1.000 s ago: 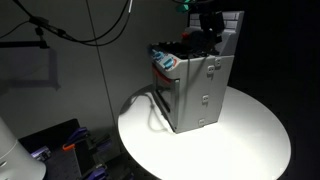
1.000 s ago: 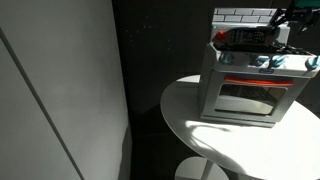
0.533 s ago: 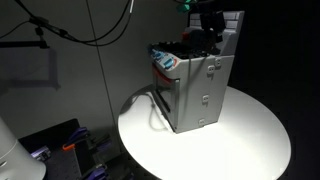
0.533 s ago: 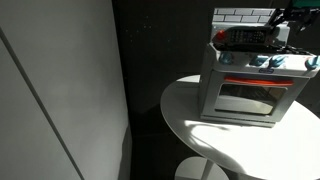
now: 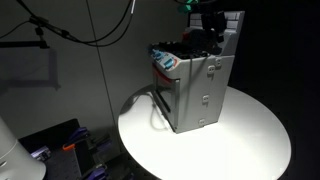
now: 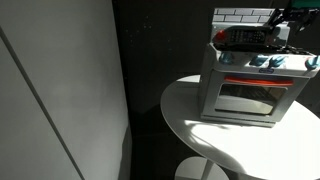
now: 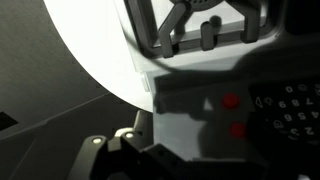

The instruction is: Press the top button on the right side of the stove

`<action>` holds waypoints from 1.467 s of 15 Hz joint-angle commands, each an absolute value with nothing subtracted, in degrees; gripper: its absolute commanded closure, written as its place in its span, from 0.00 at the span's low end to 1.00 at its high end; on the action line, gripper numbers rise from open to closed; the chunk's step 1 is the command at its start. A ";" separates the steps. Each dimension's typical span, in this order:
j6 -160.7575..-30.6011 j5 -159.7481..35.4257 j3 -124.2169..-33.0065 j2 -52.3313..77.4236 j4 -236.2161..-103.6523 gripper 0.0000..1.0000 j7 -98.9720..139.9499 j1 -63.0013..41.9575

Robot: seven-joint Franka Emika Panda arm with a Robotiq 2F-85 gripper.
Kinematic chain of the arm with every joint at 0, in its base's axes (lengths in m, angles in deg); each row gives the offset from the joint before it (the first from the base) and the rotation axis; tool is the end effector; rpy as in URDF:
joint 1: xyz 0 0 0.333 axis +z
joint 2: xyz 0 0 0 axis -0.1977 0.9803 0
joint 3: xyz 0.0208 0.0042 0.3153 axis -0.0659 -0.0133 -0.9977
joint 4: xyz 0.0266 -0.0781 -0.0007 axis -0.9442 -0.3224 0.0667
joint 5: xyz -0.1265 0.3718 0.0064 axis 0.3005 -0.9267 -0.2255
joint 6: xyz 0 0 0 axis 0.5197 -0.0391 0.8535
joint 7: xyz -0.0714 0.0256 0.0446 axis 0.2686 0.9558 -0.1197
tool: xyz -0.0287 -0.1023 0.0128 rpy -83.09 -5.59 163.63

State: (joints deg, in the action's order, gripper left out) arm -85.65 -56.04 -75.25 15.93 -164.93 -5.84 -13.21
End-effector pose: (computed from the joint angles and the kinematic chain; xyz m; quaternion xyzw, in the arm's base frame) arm 0.6835 -0.1037 0.4935 0.9381 -0.2980 0.1653 0.0615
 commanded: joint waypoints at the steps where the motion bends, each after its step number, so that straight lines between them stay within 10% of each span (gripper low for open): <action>1: -84.21 -55.92 -74.10 18.20 -161.07 0.00 -6.64 -12.85; 22: -46.51 -67.55 -76.65 -1.12 -166.78 0.00 17.09 -15.45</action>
